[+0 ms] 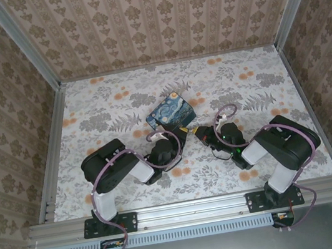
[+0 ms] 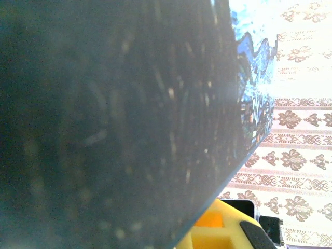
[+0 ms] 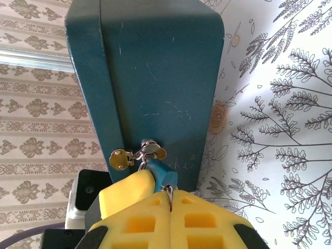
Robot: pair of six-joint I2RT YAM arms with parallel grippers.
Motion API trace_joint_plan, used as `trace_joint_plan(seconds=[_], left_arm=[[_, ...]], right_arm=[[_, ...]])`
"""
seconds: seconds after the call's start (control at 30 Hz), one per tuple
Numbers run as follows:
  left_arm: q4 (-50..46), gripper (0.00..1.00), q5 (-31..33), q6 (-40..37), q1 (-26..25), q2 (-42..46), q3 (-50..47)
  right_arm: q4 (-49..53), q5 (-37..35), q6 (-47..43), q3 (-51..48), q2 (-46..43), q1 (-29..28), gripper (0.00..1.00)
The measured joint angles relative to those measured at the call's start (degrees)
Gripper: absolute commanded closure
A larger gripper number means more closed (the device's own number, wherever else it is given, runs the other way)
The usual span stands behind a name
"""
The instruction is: Unlock the padlock with the key
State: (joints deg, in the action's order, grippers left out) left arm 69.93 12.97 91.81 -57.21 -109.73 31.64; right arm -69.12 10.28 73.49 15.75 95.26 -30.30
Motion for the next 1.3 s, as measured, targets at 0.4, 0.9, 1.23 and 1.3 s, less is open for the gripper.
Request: trace_joint_plan(seconds=[0.4,0.9,1.23,1.3], left_arm=[[0.0,1.0,0.8,0.1,-0.1,0.0,0.1],[-0.7,1.0,0.2,0.2,-0.1,0.3,0.2],[-0.7,1.0,0.1,0.1,-0.1,0.3,0.2],[-0.7,1.0,0.1,0.1,-0.1,0.3,0.2]], right_arm=[[-0.1,-2.1,2.7,-0.9,0.0,-3.5,1.0],[-1.2,-1.4,3.8,-1.4,0.5,-0.4,1.0],[-1.4,-0.8,4.7,-1.3,0.5,-0.6,1.0],[-1.4,-0.9,4.8,-1.3,0.5,-0.9,1.0]])
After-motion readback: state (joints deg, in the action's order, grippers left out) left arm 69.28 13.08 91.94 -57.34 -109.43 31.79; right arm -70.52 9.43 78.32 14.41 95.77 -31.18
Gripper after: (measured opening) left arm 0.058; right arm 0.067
